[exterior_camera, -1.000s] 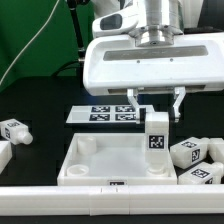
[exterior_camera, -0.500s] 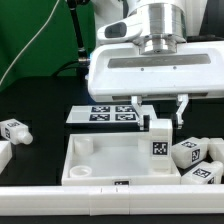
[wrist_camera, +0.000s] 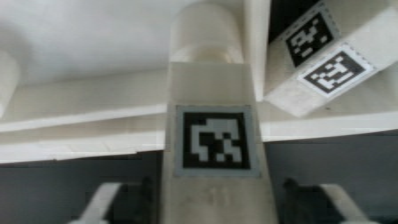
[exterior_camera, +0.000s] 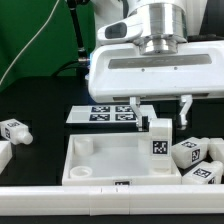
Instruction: Assemble one leg
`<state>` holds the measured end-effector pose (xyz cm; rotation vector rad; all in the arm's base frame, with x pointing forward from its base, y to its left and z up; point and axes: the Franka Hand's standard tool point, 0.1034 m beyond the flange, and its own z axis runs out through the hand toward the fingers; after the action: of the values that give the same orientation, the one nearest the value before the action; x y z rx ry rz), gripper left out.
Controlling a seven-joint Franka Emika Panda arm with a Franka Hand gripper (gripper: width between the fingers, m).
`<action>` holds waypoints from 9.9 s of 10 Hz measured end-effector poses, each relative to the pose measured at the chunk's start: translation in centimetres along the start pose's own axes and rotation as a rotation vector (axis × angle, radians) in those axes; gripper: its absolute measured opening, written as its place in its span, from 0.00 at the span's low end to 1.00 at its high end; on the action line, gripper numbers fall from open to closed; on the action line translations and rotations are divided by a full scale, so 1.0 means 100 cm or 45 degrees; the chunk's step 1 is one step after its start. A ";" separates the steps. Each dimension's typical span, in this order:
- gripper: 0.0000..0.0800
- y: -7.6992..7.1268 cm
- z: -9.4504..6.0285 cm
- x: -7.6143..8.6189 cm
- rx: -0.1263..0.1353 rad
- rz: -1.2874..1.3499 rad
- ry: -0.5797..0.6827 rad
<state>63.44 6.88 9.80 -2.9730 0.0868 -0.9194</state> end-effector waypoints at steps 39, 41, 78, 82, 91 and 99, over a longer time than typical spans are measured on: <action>0.50 0.009 0.000 0.019 0.014 0.084 -0.670; 0.72 0.011 0.000 0.019 0.011 0.086 -0.671; 0.81 -0.009 0.011 0.007 -0.166 0.886 -0.664; 0.81 -0.015 0.012 0.008 -0.053 0.330 -0.646; 0.49 -0.014 0.014 0.007 0.137 -0.432 -0.627; 0.35 -0.014 0.012 0.004 0.021 0.030 -0.644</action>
Offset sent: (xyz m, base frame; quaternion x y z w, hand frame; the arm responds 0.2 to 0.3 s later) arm 0.0048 -0.0061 0.0351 -0.0281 -0.1125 0.0005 0.9933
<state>64.46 8.27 9.08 -3.0722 0.0990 -0.1450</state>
